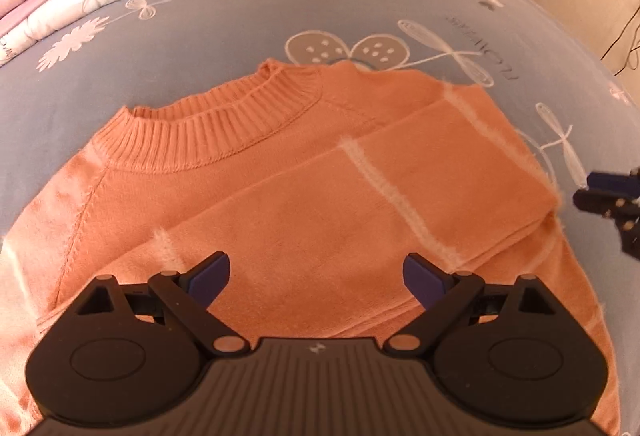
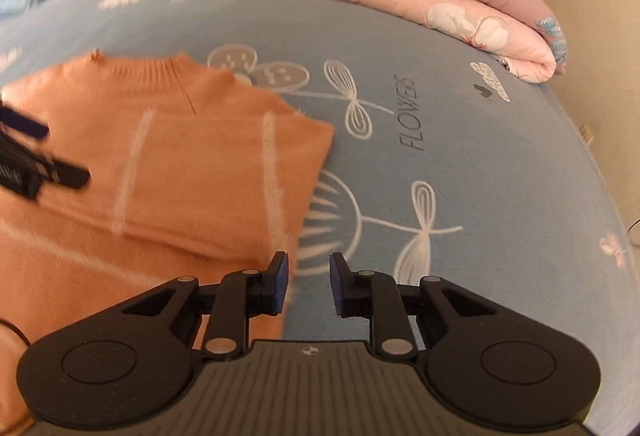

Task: Fold clothes
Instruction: 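Open the right gripper and lift it off the folded side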

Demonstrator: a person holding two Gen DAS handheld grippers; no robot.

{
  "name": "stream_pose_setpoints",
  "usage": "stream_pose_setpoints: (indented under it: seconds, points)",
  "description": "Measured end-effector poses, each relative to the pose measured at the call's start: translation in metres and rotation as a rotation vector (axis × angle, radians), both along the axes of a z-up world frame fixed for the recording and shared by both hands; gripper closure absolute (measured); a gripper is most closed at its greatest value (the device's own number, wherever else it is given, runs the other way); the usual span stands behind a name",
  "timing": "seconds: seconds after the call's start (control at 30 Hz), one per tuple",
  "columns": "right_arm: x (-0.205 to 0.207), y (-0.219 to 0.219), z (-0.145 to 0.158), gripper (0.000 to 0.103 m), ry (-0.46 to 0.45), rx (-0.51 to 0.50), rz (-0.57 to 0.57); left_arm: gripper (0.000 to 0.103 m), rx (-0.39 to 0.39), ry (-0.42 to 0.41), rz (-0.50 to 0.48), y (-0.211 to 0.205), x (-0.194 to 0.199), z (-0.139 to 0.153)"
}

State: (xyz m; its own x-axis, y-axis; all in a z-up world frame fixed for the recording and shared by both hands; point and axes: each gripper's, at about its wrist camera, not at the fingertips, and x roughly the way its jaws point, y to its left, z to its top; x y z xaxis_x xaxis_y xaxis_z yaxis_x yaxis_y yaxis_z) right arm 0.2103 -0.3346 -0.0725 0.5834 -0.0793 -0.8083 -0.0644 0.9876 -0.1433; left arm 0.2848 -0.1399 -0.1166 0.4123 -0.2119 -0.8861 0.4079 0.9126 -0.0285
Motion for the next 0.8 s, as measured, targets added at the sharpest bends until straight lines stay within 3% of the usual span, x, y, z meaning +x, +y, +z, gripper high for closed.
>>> stream_pose_setpoints:
  seconds: [0.07,0.3,0.43,0.6,0.8]
  points:
    - [0.010,0.009,-0.005,0.080,0.004,0.043,0.027,0.009,0.041,0.031,0.018,-0.001,0.002,-0.010]
    - [0.023,0.009,-0.028,0.084,0.045,0.089,0.051,0.004,0.068,0.046,0.032,-0.003,0.007,-0.015]
    - [0.021,0.002,-0.018,0.084,0.054,0.121,0.018,0.005,0.084,0.063,0.054,-0.008,0.006,-0.010]
    - [0.019,0.000,0.000,0.081,-0.002,0.204,-0.017,0.005,0.085,0.058,0.065,-0.015,-0.006,-0.002]
    - [0.026,0.005,-0.019,0.081,0.039,0.196,-0.031,0.004,0.072,0.091,0.098,-0.014,-0.010,-0.017]
